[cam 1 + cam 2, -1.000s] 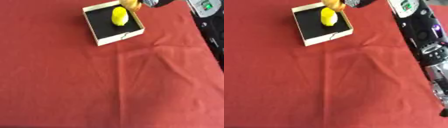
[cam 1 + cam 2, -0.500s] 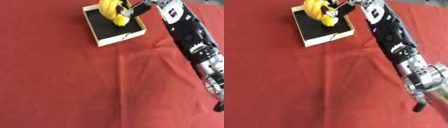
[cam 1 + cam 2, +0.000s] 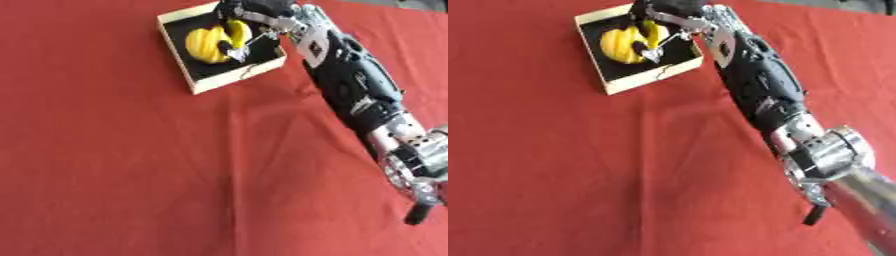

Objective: Pick up objects on the table and place them in the box.

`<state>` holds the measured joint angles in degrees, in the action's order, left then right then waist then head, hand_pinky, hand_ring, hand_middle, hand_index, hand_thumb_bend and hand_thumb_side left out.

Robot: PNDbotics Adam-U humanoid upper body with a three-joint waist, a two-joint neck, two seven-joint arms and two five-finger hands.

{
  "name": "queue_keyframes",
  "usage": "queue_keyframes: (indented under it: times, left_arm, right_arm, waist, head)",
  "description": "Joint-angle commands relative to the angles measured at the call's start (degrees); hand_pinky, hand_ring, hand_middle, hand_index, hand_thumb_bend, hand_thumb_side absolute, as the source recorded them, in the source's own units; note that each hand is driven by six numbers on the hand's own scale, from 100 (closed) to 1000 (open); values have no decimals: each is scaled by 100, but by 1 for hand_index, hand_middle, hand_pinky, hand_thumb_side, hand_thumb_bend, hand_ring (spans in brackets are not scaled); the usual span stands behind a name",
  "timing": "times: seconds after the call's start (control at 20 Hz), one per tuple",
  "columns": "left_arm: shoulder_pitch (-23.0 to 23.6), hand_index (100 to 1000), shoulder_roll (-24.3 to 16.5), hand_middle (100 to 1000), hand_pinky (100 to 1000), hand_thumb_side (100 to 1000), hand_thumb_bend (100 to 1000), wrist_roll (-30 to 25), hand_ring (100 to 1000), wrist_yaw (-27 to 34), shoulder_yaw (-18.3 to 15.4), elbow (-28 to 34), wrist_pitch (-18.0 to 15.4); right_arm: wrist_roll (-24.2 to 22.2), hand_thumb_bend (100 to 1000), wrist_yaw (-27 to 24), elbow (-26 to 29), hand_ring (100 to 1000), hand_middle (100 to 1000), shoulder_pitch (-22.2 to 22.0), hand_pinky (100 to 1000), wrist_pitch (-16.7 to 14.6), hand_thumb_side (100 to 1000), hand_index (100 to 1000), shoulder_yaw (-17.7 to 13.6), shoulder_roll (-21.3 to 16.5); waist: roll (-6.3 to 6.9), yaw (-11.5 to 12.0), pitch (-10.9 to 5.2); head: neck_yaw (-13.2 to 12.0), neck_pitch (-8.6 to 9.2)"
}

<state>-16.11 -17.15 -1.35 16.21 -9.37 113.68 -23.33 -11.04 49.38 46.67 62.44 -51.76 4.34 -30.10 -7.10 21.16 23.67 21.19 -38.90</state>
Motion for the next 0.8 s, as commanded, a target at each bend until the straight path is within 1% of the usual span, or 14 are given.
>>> queue_keyframes:
  times: [0.05,0.1,0.15,0.25,0.35,0.5,0.7,0.75,0.8]
  left_arm:
    - [-17,852,-96,766,874,721,126,-30,789,33,0,91,5]
    - [-5,853,-95,766,875,721,126,-34,789,33,1,91,12]
    - [6,853,-93,766,875,721,127,-39,789,32,2,91,20]
    - [22,853,-90,766,875,722,128,-52,789,32,1,91,35]
    - [38,853,-92,766,875,721,128,-56,790,35,-2,91,41]
    - [65,853,-98,766,875,721,127,-56,790,38,-4,91,46]
    - [106,852,-104,766,875,720,125,-57,790,38,0,91,55]
    - [110,852,-102,766,875,720,125,-63,791,43,9,91,57]
    - [115,852,-101,767,875,720,126,-71,791,48,13,91,58]
  right_arm:
    - [43,100,336,156,916,842,29,736,-20,186,957,49,-129]
    - [12,100,362,239,934,852,14,745,-20,160,965,97,-122]
    - [-38,100,323,336,962,864,-3,748,-21,165,973,133,-120]
    - [-154,100,106,564,983,865,-35,749,-21,242,975,155,-147]
    - [-299,100,-233,815,986,859,-71,749,-21,257,972,147,-200]
    - [-617,100,-834,1142,985,858,-116,749,-21,253,969,126,-304]
    - [-1098,100,-1478,1420,964,842,-150,730,-20,177,954,77,-450]
    - [-1188,100,-1598,1454,961,839,-156,728,-10,252,951,51,-474]
    - [-1270,100,-1720,1488,959,834,-161,727,19,147,949,23,-491]
  waist:
    - [83,-13,-149]
    - [87,-18,-161]
    - [91,-26,-173]
    - [100,-48,-195]
    - [111,-77,-216]
    - [128,-109,-252]
    - [157,-141,-304]
    - [164,-148,-314]
    - [173,-154,-325]
  head:
    - [-44,3]
    - [-59,-7]
    - [-71,-17]
    - [-98,-39]
    - [-132,-62]
    - [-162,-90]
    - [-193,-124]
    - [-196,-129]
    - [-201,-135]
